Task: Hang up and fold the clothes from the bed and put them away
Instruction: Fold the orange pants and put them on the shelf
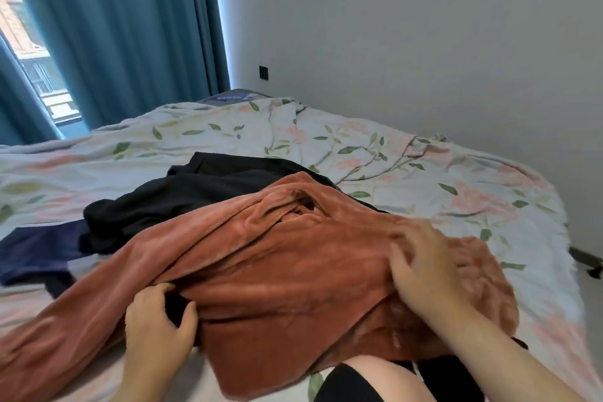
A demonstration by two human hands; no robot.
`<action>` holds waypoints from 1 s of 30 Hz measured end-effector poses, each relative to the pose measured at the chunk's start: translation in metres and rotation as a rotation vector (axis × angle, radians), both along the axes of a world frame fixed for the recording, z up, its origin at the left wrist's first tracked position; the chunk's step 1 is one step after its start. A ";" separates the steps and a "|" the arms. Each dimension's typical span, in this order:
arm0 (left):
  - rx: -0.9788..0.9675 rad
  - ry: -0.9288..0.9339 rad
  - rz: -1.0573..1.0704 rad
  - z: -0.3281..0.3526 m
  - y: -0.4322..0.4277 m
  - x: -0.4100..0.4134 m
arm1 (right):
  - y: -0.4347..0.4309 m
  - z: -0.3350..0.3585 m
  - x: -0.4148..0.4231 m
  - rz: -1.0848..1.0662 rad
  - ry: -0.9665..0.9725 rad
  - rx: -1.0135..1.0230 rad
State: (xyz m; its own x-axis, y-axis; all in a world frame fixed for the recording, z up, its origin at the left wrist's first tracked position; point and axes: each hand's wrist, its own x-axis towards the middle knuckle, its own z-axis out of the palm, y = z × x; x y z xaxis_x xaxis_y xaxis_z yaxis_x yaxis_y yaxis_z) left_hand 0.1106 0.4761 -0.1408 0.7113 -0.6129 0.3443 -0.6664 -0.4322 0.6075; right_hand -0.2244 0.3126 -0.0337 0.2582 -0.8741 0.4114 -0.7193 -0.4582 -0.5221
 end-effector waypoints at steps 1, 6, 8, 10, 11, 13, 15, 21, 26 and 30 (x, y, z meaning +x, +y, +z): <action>-0.023 0.082 0.125 0.003 0.004 0.008 | 0.021 0.003 0.031 0.196 0.067 0.016; -0.095 0.035 0.266 0.010 0.016 0.062 | 0.079 -0.009 0.147 0.720 0.557 0.278; -0.074 -0.014 0.086 0.012 0.012 0.081 | 0.085 -0.018 0.175 0.685 0.634 0.305; -0.042 0.047 -0.072 0.017 0.004 0.094 | 0.090 -0.030 0.196 0.619 0.685 0.285; -0.013 0.048 -0.120 0.018 0.001 0.097 | 0.092 -0.037 0.202 0.568 0.711 0.242; 0.012 0.015 -0.172 0.016 -0.003 0.102 | 0.090 -0.050 0.205 0.475 0.733 0.119; 0.012 0.023 -0.221 0.013 -0.003 0.102 | 0.081 -0.055 0.199 0.450 0.645 0.048; -0.058 -0.253 -0.266 0.019 0.017 0.073 | 0.057 -0.023 0.167 0.410 -0.208 0.518; -0.028 0.154 -0.679 0.030 -0.008 -0.017 | 0.035 -0.005 0.138 0.283 -0.779 0.811; -0.104 0.636 -0.719 0.042 -0.053 -0.070 | 0.042 0.024 0.123 0.069 -1.415 0.989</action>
State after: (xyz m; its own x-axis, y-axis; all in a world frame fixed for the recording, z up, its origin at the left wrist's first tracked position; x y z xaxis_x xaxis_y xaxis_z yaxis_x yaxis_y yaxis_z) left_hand 0.0410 0.4236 -0.0988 0.2506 -0.9628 0.1015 -0.2838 0.0272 0.9585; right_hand -0.1012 0.3543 -0.0092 0.2438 -0.9192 -0.3093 0.5148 0.3930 -0.7619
